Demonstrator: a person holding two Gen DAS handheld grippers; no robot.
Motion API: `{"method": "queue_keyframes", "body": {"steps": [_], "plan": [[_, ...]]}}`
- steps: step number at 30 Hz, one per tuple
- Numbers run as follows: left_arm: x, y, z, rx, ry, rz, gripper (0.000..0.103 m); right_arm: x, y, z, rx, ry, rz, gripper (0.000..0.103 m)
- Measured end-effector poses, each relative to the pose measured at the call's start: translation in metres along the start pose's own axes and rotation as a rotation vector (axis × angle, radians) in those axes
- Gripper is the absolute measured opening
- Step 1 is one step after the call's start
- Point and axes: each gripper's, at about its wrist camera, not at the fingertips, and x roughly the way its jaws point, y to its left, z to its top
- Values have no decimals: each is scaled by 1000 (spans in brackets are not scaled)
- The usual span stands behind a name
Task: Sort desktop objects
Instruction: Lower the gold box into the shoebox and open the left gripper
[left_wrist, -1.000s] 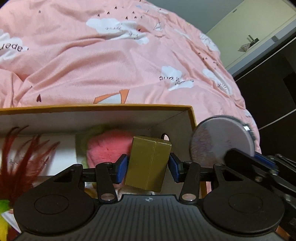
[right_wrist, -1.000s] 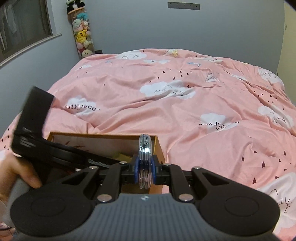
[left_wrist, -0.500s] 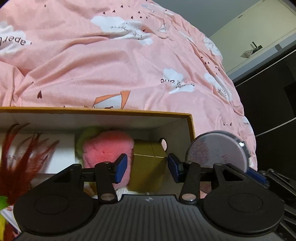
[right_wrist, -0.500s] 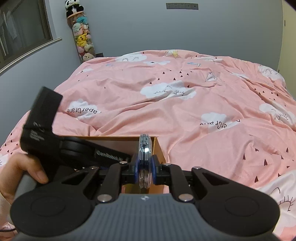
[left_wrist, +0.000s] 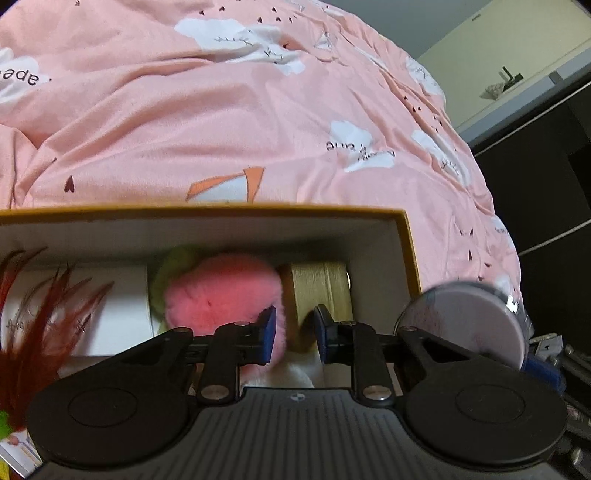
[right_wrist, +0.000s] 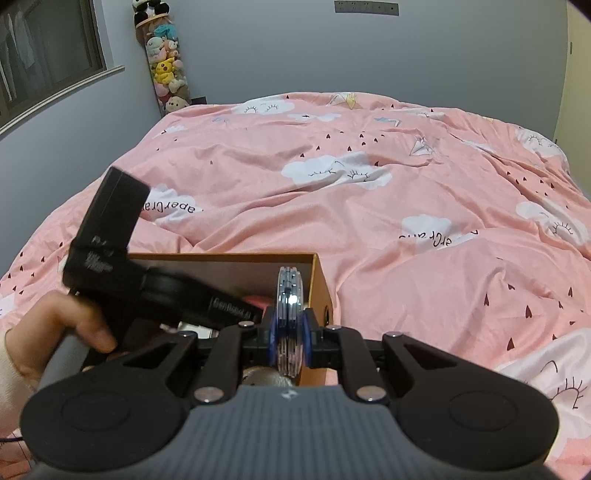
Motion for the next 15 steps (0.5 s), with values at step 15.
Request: {"method": "queue_keyframes", "body": {"steps": [15], "plan": [[-47,-4,-28,111,-43,53,25,23,31,-24,-110,110,-50,14]]}}
